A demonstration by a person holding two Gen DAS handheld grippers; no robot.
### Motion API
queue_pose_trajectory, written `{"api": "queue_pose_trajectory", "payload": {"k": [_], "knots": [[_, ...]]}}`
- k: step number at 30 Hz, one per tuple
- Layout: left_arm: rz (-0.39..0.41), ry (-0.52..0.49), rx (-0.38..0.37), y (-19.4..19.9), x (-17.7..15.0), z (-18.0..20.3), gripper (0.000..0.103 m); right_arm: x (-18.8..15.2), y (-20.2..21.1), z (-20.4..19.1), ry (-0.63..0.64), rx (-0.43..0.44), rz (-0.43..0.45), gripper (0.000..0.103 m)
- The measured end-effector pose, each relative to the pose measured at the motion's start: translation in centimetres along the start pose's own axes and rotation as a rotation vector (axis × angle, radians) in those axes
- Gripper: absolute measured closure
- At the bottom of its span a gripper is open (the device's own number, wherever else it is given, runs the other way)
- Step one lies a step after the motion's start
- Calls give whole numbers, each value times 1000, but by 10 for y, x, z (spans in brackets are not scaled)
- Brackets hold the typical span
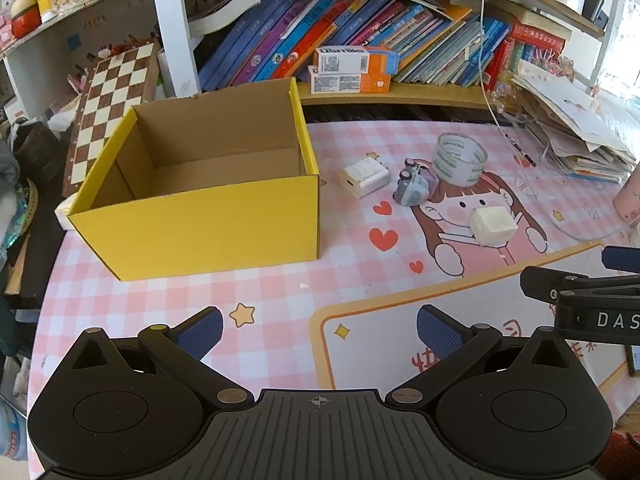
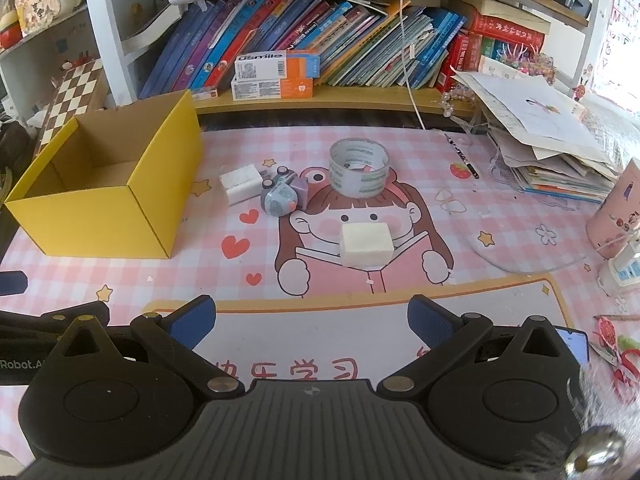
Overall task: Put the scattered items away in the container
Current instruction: 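Close the right tool on the foam block while the left tool nears the truck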
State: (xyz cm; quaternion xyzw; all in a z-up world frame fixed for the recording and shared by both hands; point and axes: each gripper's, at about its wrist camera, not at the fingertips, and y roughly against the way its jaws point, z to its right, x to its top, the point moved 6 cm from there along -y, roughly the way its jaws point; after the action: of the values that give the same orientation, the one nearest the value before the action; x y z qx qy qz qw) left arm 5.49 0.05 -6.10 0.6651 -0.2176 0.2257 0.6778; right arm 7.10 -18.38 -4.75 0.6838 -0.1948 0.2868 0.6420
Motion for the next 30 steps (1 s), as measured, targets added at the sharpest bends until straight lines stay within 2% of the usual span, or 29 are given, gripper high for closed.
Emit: {"api": "queue_pose_trajectory", "payload": {"k": [16,23,27,30], "knots": [[3,5,-24,-9,4,22,0,5,-21,17,43,52,-20,0],[42,1,-11,-16,15,32,0,10,-34,30,64,83,-18,0],[109,-28,29,-19,23,43,0,14,-42,38,73,103,-16,0],[143,-45,28,-21,29,53,0,17,-48,45,71,125,-12,1]]}}
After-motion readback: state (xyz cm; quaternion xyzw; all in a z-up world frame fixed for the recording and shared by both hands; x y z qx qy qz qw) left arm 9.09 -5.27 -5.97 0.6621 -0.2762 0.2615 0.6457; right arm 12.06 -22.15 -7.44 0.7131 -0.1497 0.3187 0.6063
